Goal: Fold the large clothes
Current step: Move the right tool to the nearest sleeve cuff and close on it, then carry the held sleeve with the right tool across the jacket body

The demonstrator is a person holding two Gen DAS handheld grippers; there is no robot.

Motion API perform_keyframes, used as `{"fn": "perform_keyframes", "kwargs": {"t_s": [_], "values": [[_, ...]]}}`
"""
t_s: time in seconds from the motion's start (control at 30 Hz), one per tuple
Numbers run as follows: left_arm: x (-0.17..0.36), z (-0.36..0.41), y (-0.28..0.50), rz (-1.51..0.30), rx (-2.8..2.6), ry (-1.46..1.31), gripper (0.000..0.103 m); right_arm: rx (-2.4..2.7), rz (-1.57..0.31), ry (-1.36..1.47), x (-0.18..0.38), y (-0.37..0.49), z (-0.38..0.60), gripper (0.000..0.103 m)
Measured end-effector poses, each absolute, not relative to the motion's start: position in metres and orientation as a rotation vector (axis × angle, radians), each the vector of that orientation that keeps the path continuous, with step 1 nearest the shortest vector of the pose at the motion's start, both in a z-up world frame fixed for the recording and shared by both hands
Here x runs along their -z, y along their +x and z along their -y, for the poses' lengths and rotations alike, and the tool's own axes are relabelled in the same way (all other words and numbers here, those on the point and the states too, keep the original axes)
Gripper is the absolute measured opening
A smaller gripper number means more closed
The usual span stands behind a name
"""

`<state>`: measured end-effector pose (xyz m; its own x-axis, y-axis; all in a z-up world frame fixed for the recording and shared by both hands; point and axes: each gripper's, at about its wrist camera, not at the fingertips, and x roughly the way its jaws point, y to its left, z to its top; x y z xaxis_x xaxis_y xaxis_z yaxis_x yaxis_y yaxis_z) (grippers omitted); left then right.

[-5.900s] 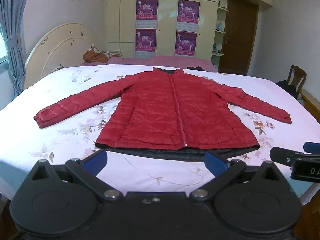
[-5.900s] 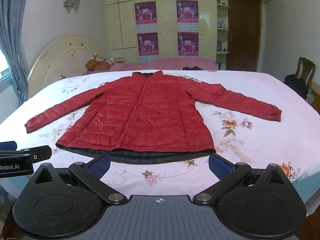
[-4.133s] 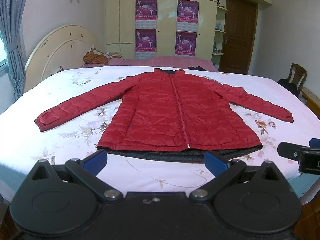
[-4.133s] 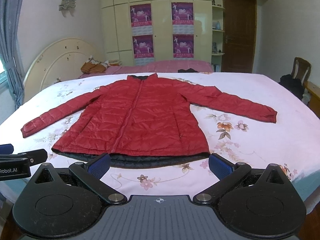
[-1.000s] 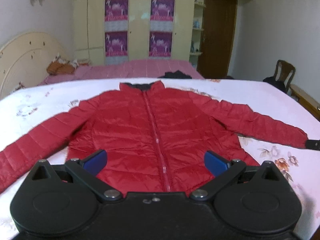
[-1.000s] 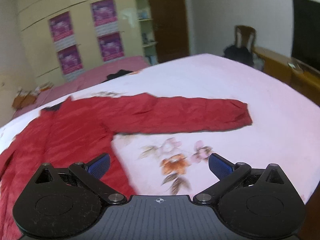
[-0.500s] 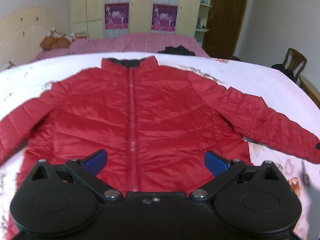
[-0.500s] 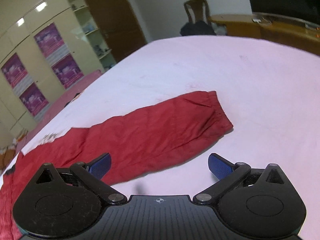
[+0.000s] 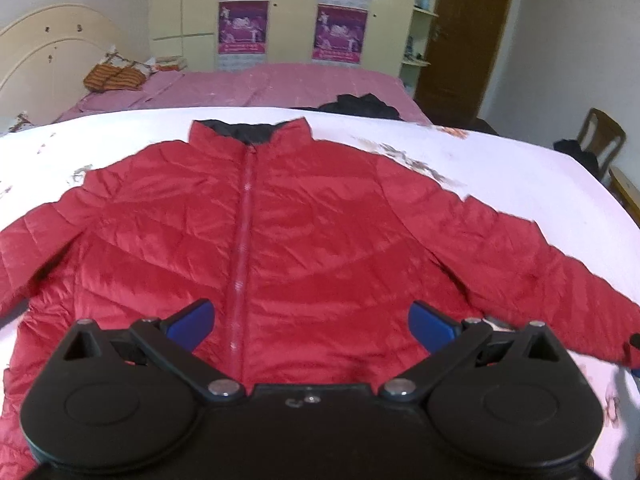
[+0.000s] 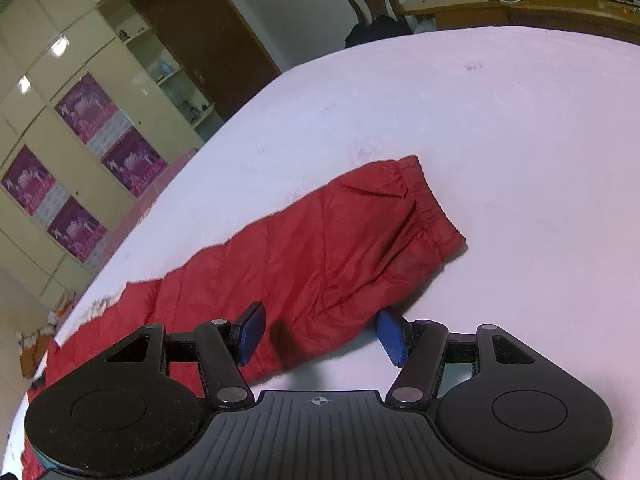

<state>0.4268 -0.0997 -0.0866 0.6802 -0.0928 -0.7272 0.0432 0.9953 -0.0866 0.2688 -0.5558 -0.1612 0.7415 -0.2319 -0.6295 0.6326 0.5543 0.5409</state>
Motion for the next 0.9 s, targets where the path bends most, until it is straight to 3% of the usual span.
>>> {"fn": "perform_keyframes", "kwargs": {"t_s": [0.03,0.1,0.17,0.47,0.9], "values": [[0.086,0.097,0.429,-0.819,0.076,-0.08,0.103,0.545,-0.528,0.84,0.16,0.27,0.556,0.058],[0.083,0.091,0.431,-0.818,0.076,-0.11,0.103,0.558,-0.519,0.835,0.159,0.274,0.558,0.026],[0.081,0.088,0.432,-0.811,0.057,-0.105,0.103,0.555,-0.508,0.824,0.156,0.28,0.559,0.018],[0.063,0.054,0.44,-0.76,0.009,-0.057,0.103,0.394,-0.474,0.546,0.107,0.324,0.519,0.012],[0.079,-0.02,0.467,-0.811,-0.013,-0.132,0.103,-0.116,-0.58,0.275,0.088,0.429,0.329,0.012]]}}
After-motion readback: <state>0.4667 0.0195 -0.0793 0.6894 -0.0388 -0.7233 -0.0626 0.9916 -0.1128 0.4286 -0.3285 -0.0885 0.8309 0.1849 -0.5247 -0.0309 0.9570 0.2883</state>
